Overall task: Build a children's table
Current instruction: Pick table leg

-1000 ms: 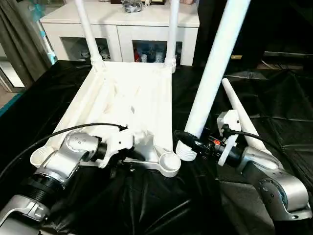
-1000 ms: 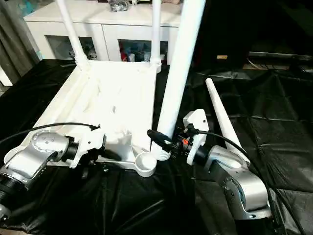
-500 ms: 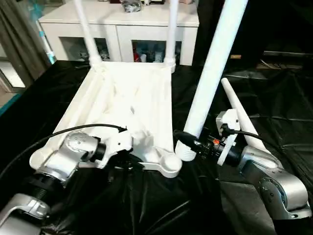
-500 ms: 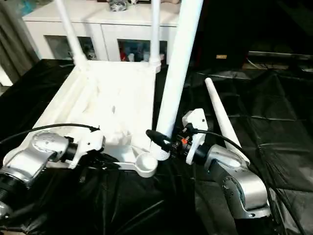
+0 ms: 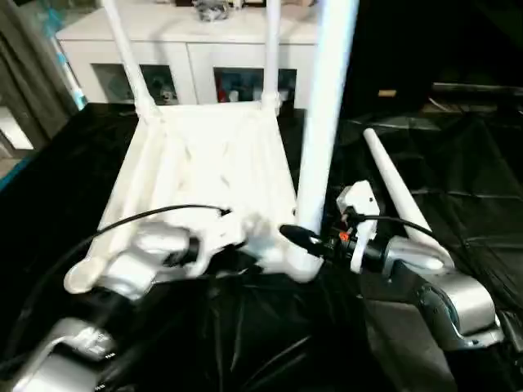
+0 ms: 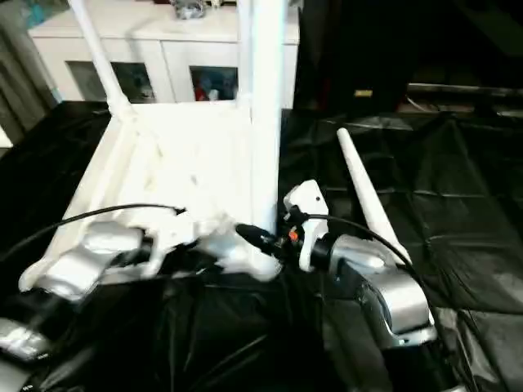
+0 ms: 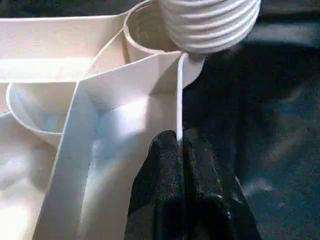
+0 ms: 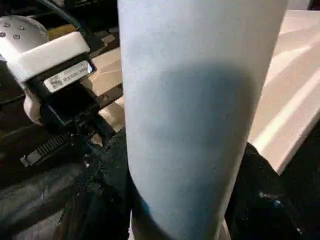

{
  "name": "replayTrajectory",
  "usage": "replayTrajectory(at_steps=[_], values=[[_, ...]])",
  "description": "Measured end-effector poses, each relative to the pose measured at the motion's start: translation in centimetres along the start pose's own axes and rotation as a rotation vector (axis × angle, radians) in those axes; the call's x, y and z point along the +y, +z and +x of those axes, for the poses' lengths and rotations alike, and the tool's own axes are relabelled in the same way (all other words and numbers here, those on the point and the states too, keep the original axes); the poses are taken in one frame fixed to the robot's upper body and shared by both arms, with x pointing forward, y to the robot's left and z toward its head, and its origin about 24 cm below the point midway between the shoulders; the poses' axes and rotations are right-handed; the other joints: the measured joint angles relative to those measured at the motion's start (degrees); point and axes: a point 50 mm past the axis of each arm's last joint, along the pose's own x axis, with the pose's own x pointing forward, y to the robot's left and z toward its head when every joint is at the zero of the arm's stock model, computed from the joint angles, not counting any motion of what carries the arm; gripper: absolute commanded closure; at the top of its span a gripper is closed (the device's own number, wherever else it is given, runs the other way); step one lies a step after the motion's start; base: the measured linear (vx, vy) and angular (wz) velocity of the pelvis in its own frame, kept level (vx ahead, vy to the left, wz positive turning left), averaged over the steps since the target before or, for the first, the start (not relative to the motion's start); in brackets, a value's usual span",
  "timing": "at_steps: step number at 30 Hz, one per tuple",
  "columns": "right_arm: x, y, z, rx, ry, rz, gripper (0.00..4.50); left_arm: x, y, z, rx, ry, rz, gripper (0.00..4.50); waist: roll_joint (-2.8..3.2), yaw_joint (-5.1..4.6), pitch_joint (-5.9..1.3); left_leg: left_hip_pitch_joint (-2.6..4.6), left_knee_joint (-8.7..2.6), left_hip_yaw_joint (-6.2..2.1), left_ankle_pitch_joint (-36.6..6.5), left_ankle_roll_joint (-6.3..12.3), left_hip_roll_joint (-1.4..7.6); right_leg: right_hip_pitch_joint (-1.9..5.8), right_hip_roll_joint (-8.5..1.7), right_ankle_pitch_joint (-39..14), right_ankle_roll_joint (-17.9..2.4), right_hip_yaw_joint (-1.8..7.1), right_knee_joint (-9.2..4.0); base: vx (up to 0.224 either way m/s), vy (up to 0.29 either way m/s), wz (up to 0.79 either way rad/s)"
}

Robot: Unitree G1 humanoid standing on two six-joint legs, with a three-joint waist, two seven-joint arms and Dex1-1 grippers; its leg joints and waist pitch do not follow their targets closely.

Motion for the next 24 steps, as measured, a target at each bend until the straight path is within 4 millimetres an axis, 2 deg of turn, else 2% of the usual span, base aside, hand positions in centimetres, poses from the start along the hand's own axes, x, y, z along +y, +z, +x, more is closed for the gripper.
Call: replayTrajectory(at_steps=[14,24], values=[[-1.6,-0.1,1.3,-0.006,-0.065,0.023,2.60,0.0,0.0,-0.1,-0.002,-0.001,0.003,4.50,0.00,-0.04,-0.01,-0.03,0.00,0.04,0.00,0.00,0.01,-0.06,-0.01,0.00,0.00,0.00,0.02,0.000,0.000,0.00],[-1.9,-0.4,2.0,-0.031,-0.059,0.058,2.60,0.1,-0.3,-0.3,0.002,0.008,-0.008,4.50,-0.01,-0.66,-0.01,0.01,0.01,0.05,0.00,0.00,0.03,-0.07,-0.03,0.04,-0.07,-0.03,0.05,0.000,0.000,0.00]])
